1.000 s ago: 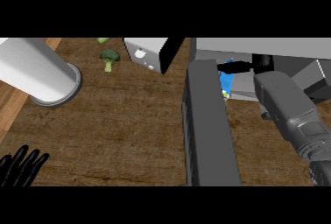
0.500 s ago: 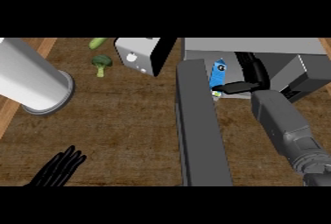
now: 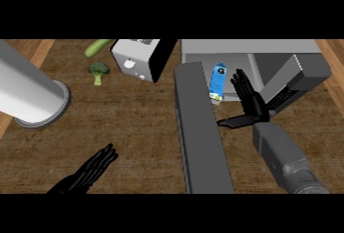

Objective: Pick up the milk, place it into the microwave and close the microwave

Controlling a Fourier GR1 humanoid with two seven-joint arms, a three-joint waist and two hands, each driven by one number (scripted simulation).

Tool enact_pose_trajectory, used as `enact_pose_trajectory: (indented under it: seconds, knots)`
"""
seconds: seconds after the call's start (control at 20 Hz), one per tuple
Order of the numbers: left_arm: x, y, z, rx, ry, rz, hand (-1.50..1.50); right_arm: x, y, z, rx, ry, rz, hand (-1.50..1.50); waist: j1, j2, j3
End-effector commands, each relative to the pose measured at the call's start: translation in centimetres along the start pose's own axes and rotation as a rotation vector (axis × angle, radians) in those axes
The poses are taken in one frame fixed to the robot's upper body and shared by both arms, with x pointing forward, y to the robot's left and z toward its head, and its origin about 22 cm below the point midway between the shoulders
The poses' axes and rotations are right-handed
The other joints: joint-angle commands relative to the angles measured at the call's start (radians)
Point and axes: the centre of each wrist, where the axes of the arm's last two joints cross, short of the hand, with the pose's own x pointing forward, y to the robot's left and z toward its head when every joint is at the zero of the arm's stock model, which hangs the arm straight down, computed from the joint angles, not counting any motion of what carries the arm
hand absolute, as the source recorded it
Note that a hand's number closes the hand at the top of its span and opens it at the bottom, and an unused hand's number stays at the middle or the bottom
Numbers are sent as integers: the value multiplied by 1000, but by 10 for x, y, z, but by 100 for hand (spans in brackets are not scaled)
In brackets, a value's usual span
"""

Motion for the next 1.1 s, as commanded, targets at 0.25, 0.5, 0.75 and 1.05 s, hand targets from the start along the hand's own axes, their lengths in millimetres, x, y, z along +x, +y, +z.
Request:
enact_pose_trajectory:
  seconds: [0.25, 0.5, 0.75, 1.05]
  knots:
    - [-31, -15, -41, -49, 25, -56, 150, -37, -17, 86, -56, 71, 77, -150, -30, -10, -2]
    - [-34, -14, -67, -45, 59, -112, 150, -34, -65, 159, -80, 81, 89, -150, -50, -10, -3]
    - [-40, -9, -103, -113, 65, -174, 150, -17, -88, 205, -136, 50, 84, -150, -56, -6, -4]
    - [-64, -41, -134, -188, 57, -194, 150, 24, -109, 239, -126, -7, 85, -150, -44, -1, -3]
